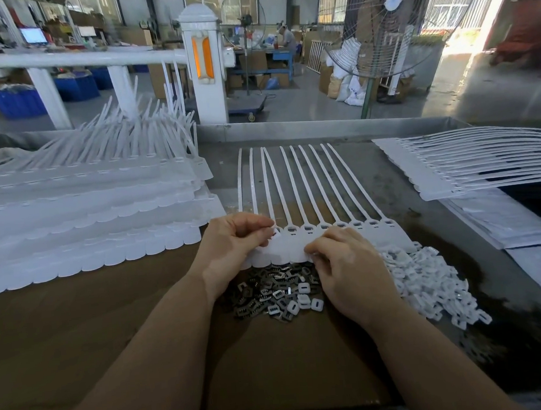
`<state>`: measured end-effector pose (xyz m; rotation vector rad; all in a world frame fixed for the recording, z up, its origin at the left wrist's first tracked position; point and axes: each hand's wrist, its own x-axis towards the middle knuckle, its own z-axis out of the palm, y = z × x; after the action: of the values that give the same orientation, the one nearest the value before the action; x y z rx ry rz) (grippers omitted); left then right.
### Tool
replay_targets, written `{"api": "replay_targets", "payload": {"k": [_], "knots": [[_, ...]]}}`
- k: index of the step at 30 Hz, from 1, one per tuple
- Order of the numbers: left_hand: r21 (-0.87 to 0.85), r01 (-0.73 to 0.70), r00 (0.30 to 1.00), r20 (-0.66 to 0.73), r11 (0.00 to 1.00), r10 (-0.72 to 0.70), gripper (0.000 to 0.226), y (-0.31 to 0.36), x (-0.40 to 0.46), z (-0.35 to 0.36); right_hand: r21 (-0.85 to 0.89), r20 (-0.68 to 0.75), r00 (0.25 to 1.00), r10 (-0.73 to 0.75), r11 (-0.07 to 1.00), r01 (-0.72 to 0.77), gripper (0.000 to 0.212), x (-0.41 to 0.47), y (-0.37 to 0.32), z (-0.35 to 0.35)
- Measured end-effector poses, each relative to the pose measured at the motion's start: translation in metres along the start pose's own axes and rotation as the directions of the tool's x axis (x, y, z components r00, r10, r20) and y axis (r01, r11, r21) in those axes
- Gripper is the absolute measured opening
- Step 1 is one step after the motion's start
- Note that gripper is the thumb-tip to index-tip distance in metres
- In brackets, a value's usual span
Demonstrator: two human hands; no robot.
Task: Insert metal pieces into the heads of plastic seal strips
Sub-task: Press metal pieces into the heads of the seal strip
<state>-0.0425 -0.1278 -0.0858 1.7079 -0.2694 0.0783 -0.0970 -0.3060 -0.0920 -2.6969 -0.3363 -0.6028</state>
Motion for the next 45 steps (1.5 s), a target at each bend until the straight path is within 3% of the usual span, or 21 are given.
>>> {"api": "replay_targets", "payload": {"k": [6, 11, 18, 30, 35, 45], "knots": [[0.048, 0.002, 1.000, -0.027, 0.999, 0.000, 0.016, 0.000, 0.005, 0.000, 0.005, -0.018, 1.000, -0.002, 1.000, 0.002, 0.015, 0.000, 0.000, 0.001], [0.367, -0.010, 1.000, -0.010, 0.930, 0.015, 0.015, 0.007, 0.020, 0.004, 0.013, -0.032, 0.999, -0.007, 1.000, 0.008, 0.014, 0.001, -0.001, 0.001], [0.584, -0.025, 0.998, 0.061, 0.811, -0.013, 0.009, 0.010, 0.039, 0.012, 0.019, -0.025, 1.000, -0.010, 1.000, 0.010, 0.014, 0.000, -0.001, 0.000], [0.625, 0.088, 0.971, 0.119, 0.775, -0.207, 0.018, 0.014, 0.058, 0.009, 0.012, -0.006, 1.000, 0.002, 1.000, -0.002, 0.016, 0.000, -0.001, -0.001], [0.657, 0.074, 0.955, 0.170, 0.750, -0.243, 0.021, 0.017, 0.062, 0.009, 0.017, -0.011, 1.000, 0.003, 1.000, -0.003, 0.015, 0.000, -0.001, -0.001], [0.515, 0.204, 0.950, 0.101, 0.832, -0.295, 0.019, 0.022, 0.060, 0.004, 0.018, -0.017, 1.000, -0.002, 1.000, 0.002, 0.014, 0.000, 0.000, -0.001]]}}
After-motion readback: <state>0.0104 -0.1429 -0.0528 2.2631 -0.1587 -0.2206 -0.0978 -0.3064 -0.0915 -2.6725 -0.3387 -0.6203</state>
